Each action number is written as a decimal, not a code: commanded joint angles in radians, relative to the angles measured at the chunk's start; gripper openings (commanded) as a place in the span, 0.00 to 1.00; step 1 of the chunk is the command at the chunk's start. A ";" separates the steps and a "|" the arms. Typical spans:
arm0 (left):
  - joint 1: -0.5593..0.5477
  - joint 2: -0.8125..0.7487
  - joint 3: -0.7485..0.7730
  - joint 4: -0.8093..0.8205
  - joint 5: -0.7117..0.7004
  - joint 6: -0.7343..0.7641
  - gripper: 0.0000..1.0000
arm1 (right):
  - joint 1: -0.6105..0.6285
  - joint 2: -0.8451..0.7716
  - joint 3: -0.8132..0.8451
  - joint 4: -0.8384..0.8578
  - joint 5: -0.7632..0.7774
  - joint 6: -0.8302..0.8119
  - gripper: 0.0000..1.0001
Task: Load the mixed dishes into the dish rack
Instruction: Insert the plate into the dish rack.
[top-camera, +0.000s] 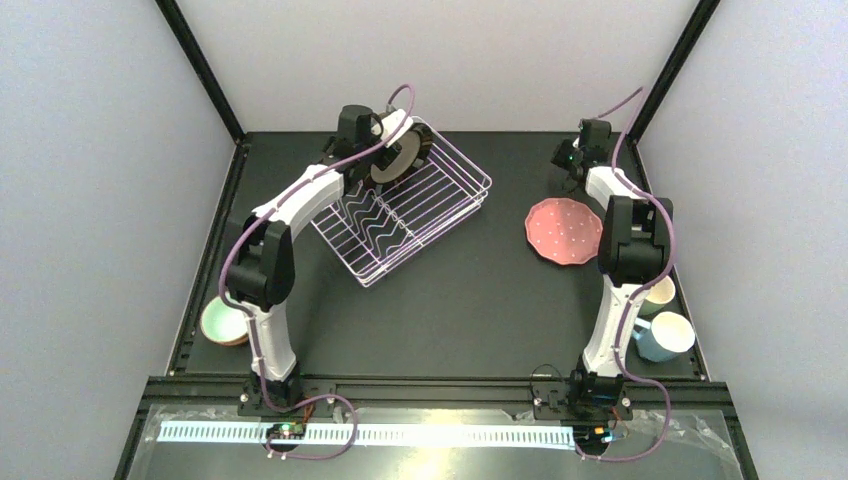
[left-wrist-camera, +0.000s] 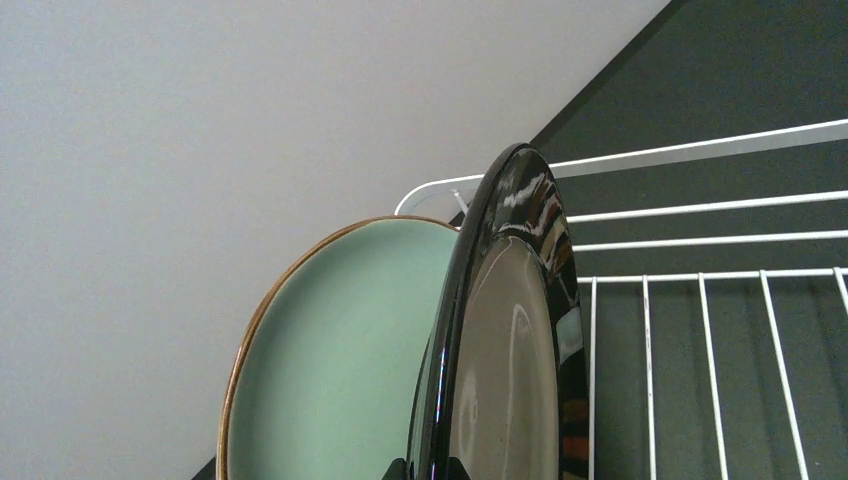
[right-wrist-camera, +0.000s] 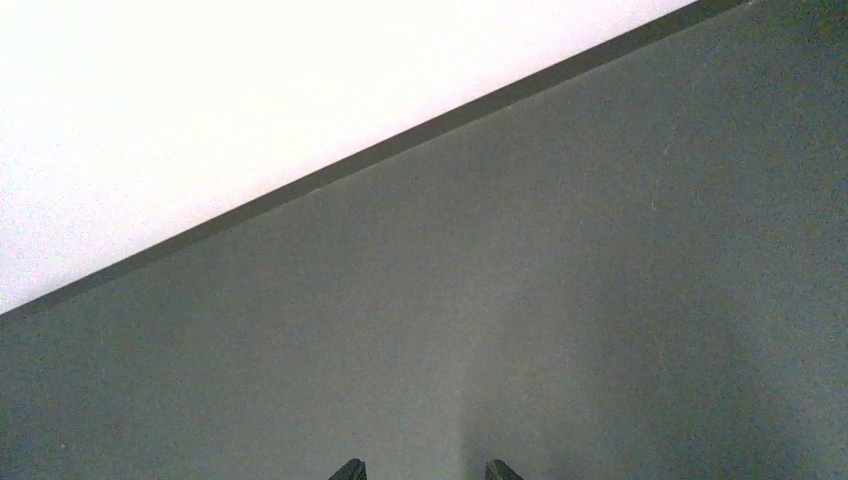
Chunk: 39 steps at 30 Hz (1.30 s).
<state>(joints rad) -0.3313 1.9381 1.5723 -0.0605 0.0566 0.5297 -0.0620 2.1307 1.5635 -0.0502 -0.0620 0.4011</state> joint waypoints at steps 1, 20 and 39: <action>0.009 -0.005 0.026 0.146 0.012 0.018 0.01 | 0.007 -0.027 -0.033 0.037 0.027 -0.015 0.69; 0.037 0.025 0.006 0.168 -0.091 -0.115 0.40 | 0.008 -0.057 -0.060 0.010 0.041 -0.045 0.69; 0.038 -0.079 -0.005 0.183 -0.161 -0.211 0.46 | 0.010 -0.098 -0.044 -0.037 0.034 -0.042 0.69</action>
<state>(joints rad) -0.3000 1.9366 1.5665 0.0784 -0.0742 0.3634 -0.0582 2.0811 1.5066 -0.0723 -0.0502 0.3676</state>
